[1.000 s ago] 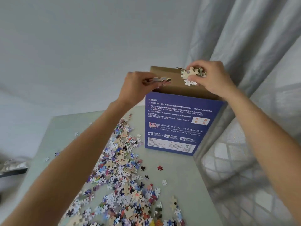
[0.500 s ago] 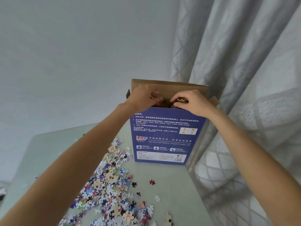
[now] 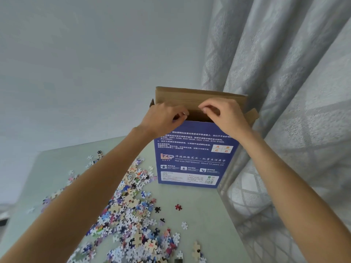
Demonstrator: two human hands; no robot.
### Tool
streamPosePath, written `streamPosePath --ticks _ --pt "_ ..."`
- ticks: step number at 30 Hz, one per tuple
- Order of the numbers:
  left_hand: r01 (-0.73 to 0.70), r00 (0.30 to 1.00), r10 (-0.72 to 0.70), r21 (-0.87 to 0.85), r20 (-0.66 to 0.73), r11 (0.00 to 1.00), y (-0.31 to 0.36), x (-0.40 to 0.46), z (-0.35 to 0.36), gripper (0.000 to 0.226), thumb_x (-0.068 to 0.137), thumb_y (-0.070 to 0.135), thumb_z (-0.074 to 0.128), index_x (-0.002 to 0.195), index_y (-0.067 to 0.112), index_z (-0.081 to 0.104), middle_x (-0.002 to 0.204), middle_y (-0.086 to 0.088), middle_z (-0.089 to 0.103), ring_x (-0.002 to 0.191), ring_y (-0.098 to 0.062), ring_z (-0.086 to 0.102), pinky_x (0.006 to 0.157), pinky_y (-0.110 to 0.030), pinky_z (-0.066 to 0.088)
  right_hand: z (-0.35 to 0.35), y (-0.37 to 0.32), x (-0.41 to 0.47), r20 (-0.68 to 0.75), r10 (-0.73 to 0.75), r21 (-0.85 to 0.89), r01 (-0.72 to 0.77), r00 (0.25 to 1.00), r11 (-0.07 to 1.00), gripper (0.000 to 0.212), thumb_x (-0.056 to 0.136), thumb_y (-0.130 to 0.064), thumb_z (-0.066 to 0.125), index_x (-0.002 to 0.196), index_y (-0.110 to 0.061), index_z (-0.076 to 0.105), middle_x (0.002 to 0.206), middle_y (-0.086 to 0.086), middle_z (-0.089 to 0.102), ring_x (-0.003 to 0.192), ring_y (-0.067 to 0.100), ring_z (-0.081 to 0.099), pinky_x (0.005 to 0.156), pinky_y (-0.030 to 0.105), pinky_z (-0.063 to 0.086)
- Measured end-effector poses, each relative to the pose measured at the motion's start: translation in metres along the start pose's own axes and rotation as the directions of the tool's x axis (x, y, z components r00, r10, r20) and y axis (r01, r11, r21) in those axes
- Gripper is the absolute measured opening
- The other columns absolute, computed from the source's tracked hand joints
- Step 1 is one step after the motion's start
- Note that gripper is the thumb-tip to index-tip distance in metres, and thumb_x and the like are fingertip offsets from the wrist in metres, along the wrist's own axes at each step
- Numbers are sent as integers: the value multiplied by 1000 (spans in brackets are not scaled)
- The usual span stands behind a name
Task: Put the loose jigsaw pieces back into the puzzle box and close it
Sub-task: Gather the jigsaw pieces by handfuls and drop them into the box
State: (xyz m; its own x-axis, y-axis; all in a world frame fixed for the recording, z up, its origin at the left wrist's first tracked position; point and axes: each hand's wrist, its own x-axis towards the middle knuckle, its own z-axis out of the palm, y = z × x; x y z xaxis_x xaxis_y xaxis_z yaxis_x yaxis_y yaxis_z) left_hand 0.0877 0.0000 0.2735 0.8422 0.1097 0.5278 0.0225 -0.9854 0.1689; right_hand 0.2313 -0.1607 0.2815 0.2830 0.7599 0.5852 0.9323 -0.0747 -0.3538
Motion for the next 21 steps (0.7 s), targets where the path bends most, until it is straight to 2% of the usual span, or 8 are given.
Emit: streamPosePath --ticks 3,5,7,10,12,15,18,21 --pt "-29 960 38 37 -276 999 6 -29 -5 14 89 21 55 89 19 69 75 8 68 70 -14 60 50 -28 48 20 -26 -24 -205 -122 -34 118 971 992 15 92 -8 55 96 -9 70 91 0 70 78 13 65 70 28 54" --pt "30 934 -34 -18 -355 999 14 -63 -4 12 88 19 57 88 17 70 72 8 67 69 -11 60 50 -24 47 45 -47 -54 -210 -166 -33 163 964 986 15 91 -9 55 95 -8 70 90 1 71 79 13 66 69 23 54" --pt "113 935 -131 -72 -329 991 18 -104 4 11 87 18 59 89 16 70 73 7 68 67 -10 61 53 -22 47 74 -61 -87 -132 -163 4 165 978 986 13 89 -8 58 95 -9 71 88 0 71 78 11 66 66 19 52" --pt "357 925 -370 -132 -88 925 16 -177 27 12 85 20 61 92 20 70 78 9 70 69 -8 62 58 -22 51 127 -78 -146 83 -38 131 27 996 991 13 87 -8 61 95 -12 70 90 -3 71 77 10 66 65 22 54" --pt "561 820 -538 -96 195 822 14 -222 43 17 86 28 60 101 26 68 90 12 70 79 -7 64 67 -27 55 161 -85 -184 291 91 141 -136 952 981 16 86 -8 61 98 -15 70 95 -4 70 83 12 65 69 27 55" --pt "718 602 -644 32 472 695 17 -284 62 29 88 34 59 116 31 59 111 10 65 94 -9 63 77 -29 54 203 -88 -237 621 250 23 -336 743 942 26 88 -12 58 114 -17 64 112 0 62 106 19 56 87 29 47" --pt "772 423 -694 170 583 613 28 -334 75 53 83 37 64 132 29 44 132 -1 49 107 -15 54 88 -33 51 225 -96 -273 744 377 -123 -442 551 889 58 85 -24 65 139 -26 42 128 5 47 117 24 44 97 32 41" --pt "817 276 -752 266 598 511 45 -377 81 80 76 47 69 142 29 28 142 -9 33 125 -25 38 102 -39 39 239 -113 -294 749 495 -249 -505 440 826 88 77 -43 71 147 -33 18 130 7 33 118 26 38 92 37 47"
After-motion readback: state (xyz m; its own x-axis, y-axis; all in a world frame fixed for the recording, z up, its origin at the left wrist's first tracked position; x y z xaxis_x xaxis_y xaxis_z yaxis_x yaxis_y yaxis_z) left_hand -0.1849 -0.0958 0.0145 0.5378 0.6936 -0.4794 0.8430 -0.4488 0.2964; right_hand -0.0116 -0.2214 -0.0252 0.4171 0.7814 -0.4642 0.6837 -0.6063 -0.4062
